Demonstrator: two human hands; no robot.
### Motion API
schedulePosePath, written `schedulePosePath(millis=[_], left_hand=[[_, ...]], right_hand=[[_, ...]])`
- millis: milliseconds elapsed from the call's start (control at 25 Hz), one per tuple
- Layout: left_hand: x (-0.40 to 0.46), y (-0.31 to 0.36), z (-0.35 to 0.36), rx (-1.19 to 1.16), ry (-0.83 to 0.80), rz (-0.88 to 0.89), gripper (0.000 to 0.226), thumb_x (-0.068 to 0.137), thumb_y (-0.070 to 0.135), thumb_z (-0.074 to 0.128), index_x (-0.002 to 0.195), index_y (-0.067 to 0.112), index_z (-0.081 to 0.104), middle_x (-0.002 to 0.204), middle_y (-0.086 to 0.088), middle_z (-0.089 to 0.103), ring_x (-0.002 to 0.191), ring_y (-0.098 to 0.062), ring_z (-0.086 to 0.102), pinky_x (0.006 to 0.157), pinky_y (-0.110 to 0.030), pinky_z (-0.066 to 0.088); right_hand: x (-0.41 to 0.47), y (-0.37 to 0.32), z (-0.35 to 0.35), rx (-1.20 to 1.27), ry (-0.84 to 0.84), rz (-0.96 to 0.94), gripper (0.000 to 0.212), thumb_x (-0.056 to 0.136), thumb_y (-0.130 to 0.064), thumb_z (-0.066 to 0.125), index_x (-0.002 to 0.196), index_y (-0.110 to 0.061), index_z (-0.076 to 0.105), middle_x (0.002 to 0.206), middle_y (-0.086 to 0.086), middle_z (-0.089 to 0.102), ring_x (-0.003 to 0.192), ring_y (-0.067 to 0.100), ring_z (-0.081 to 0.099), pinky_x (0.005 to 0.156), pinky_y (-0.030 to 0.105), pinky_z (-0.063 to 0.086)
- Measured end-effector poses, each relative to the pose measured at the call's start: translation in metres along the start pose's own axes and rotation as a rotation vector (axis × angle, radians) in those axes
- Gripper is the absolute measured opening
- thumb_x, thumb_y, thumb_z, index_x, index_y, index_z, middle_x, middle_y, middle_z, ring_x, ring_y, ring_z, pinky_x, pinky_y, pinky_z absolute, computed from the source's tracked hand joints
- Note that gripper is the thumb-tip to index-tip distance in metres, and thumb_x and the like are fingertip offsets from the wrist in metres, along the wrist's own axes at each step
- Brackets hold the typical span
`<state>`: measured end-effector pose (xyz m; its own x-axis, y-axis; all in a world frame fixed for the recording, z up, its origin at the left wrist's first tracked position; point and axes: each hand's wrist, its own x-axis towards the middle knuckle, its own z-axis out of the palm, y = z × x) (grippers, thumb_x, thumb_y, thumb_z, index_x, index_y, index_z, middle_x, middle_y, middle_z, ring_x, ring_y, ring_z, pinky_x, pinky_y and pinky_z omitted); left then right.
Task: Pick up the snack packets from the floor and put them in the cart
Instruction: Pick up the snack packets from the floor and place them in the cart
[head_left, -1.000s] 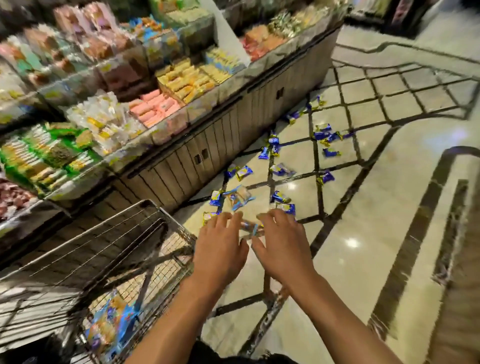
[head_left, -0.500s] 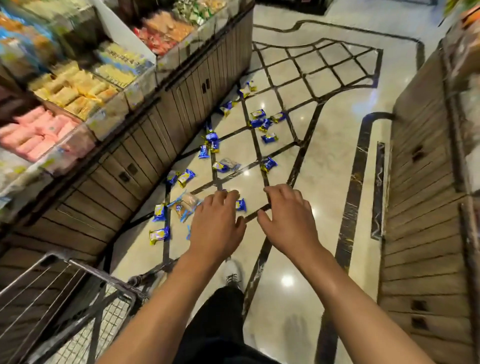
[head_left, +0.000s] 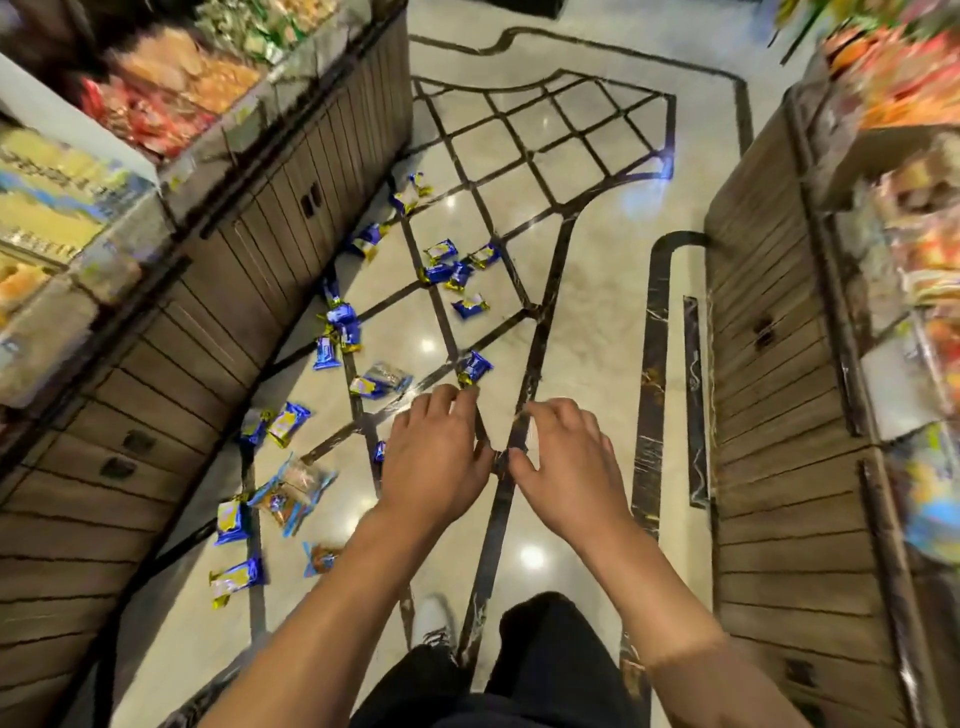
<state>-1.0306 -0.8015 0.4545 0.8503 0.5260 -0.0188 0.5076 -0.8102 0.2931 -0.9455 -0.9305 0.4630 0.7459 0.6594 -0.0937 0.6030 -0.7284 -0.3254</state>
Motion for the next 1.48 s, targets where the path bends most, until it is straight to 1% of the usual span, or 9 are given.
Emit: schedulePosePath(millis=[160, 320, 480, 760, 920, 1040, 1160, 1360, 1480], left_hand=[[0.072, 0.015, 0.0, 0.009, 0.016, 0.039, 0.06, 0.09, 0.044, 0.053, 0.144, 0.025, 0.037, 0.139, -0.003, 0.048, 0.126, -0.026, 0.045, 0.102, -0.041, 0.04], [0.154, 0.037, 0.016, 0.018, -0.012, 0.025, 0.057, 0.09, 0.043, 0.054, 0.142, 0.025, 0.039, 0.14, -0.003, 0.049, 0.127, -0.026, 0.045, 0.104, -0.042, 0.038], [0.239, 0.066, 0.029, 0.086, -0.039, 0.021, 0.06, 0.09, 0.044, 0.053, 0.145, 0.027, 0.035, 0.14, 0.0, 0.047, 0.127, -0.024, 0.045, 0.103, -0.039, 0.039], [0.377, 0.12, 0.04, 0.14, -0.061, -0.081, 0.063, 0.091, 0.047, 0.055, 0.148, 0.026, 0.036, 0.144, 0.0, 0.046, 0.131, -0.025, 0.043, 0.104, -0.039, 0.037], [0.462, 0.14, 0.046, 0.151, -0.047, -0.076, 0.061, 0.093, 0.044, 0.052, 0.148, 0.025, 0.035, 0.146, -0.001, 0.043, 0.133, -0.025, 0.041, 0.105, -0.038, 0.035], [0.54, 0.142, 0.062, 0.149, -0.063, -0.109, 0.063, 0.092, 0.042, 0.051, 0.15, 0.024, 0.032, 0.148, -0.001, 0.042, 0.136, -0.025, 0.038, 0.107, -0.038, 0.034], [0.618, 0.14, 0.075, 0.147, -0.084, -0.134, 0.065, 0.09, 0.044, 0.055, 0.148, 0.021, 0.037, 0.146, -0.005, 0.047, 0.133, -0.029, 0.043, 0.105, -0.043, 0.038], [0.756, 0.143, 0.067, 0.126, -0.126, -0.122, 0.065, 0.089, 0.044, 0.051, 0.147, 0.022, 0.036, 0.142, -0.004, 0.048, 0.129, -0.029, 0.044, 0.102, -0.043, 0.04], [0.825, 0.144, 0.058, 0.109, -0.101, -0.151, 0.066, 0.085, 0.04, 0.056, 0.145, 0.019, 0.041, 0.139, -0.006, 0.052, 0.126, -0.032, 0.048, 0.098, -0.045, 0.041]], right_hand=[[0.068, 0.022, -0.016, 0.03, 0.04, 0.03, 0.054, 0.092, -0.041, 0.054, 0.143, -0.027, 0.042, 0.141, -0.005, 0.043, 0.13, 0.018, 0.039, 0.105, 0.037, 0.036], [0.146, 0.062, -0.023, 0.042, 0.038, 0.037, 0.053, 0.092, -0.043, 0.053, 0.142, -0.029, 0.042, 0.14, -0.006, 0.044, 0.129, 0.018, 0.039, 0.108, 0.038, 0.033], [0.227, 0.115, -0.041, 0.096, 0.029, 0.044, 0.061, 0.092, -0.043, 0.053, 0.148, -0.027, 0.033, 0.145, -0.005, 0.042, 0.133, 0.019, 0.038, 0.108, 0.038, 0.032], [0.371, 0.205, -0.093, -0.048, 0.008, -0.086, 0.057, 0.092, -0.043, 0.049, 0.144, -0.023, 0.038, 0.14, -0.001, 0.043, 0.129, 0.022, 0.04, 0.107, 0.039, 0.031], [0.452, 0.237, -0.105, -0.092, -0.002, -0.128, 0.055, 0.089, -0.041, 0.052, 0.141, -0.024, 0.043, 0.136, 0.0, 0.047, 0.126, 0.023, 0.043, 0.108, 0.04, 0.031], [0.528, 0.26, -0.105, -0.156, -0.029, -0.159, 0.053, 0.086, -0.041, 0.054, 0.135, -0.022, 0.049, 0.13, 0.002, 0.052, 0.12, 0.026, 0.049, 0.105, 0.041, 0.035], [0.606, 0.278, -0.11, -0.203, -0.06, -0.182, 0.052, 0.083, -0.041, 0.057, 0.131, -0.02, 0.054, 0.126, 0.004, 0.055, 0.115, 0.027, 0.052, 0.1, 0.042, 0.04], [0.739, 0.29, -0.143, -0.161, -0.08, -0.204, 0.053, 0.084, -0.041, 0.052, 0.132, -0.02, 0.052, 0.13, 0.004, 0.053, 0.118, 0.027, 0.051, 0.101, 0.041, 0.04], [0.804, 0.295, -0.158, -0.137, -0.071, -0.222, 0.057, 0.081, -0.042, 0.05, 0.133, -0.019, 0.052, 0.127, 0.005, 0.055, 0.116, 0.029, 0.053, 0.1, 0.043, 0.041]])
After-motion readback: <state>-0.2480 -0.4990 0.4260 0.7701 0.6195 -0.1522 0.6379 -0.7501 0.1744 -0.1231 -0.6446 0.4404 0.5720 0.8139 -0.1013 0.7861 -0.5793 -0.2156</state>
